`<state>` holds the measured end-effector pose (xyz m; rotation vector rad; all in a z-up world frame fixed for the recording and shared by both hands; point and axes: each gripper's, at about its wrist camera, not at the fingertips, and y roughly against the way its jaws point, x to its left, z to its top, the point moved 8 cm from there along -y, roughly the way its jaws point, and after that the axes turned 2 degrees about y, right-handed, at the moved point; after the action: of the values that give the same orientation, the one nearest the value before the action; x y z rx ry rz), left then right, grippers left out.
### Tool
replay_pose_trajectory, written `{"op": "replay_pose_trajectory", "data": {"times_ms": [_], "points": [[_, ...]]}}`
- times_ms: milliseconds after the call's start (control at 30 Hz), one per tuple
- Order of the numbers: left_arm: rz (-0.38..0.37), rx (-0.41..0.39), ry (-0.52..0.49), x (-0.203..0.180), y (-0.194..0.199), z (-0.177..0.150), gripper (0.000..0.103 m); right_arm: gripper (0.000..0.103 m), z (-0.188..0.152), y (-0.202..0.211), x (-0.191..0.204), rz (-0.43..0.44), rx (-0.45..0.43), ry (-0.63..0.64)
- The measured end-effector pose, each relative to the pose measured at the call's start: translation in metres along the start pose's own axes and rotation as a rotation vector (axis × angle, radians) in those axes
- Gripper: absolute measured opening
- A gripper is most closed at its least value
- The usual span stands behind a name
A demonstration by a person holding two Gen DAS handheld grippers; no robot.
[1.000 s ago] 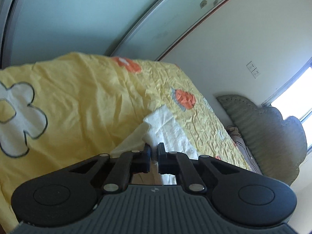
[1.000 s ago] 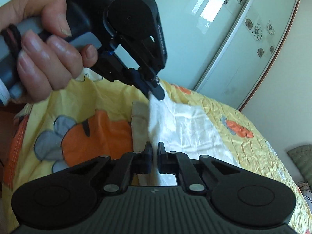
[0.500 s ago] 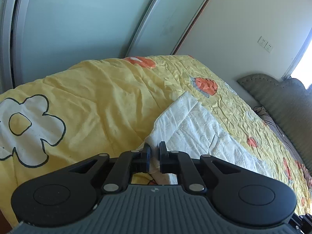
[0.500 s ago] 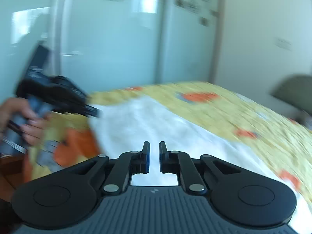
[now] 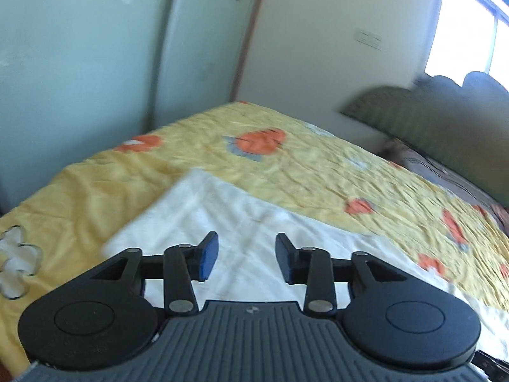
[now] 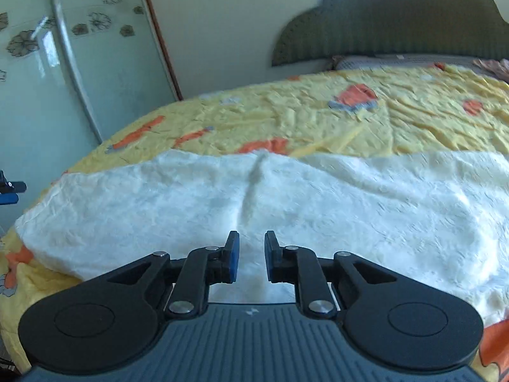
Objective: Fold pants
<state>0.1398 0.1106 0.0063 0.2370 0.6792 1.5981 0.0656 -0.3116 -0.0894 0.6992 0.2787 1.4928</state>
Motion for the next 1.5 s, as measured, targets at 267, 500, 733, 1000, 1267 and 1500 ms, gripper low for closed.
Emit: {"op": "replay_pose_trajectory", "data": {"times_ms": [267, 500, 733, 1000, 1267, 1500], "points": [[-0.272, 0.227, -0.346, -0.139, -0.048, -0.058, 0.059, 0.019, 0.029, -0.023, -0.04, -0.192, 0.118, 0.219], [-0.187, 0.248, -0.447, -0.167, -0.097, -0.088, 0.056, 0.026, 0.051, -0.049, -0.071, -0.206, 0.091, 0.152], [-0.233, 0.203, -0.542, -0.201, -0.081, -0.107, 0.075, 0.027, 0.041, -0.034, -0.112, -0.163, 0.036, 0.019], [-0.324, 0.207, -0.564, -0.223, -0.066, -0.135, 0.078, 0.029, 0.026, 0.066, -0.163, -0.279, -0.137, -0.266], [-0.299, 0.211, -0.58, -0.226, -0.072, -0.144, 0.081, 0.041, -0.012, 0.116, -0.214, -0.385, -0.204, -0.446], [-0.32, 0.247, -0.537, -0.219, -0.065, -0.146, 0.081, 0.051, -0.047, 0.159, -0.24, -0.362, -0.262, -0.717]]}}
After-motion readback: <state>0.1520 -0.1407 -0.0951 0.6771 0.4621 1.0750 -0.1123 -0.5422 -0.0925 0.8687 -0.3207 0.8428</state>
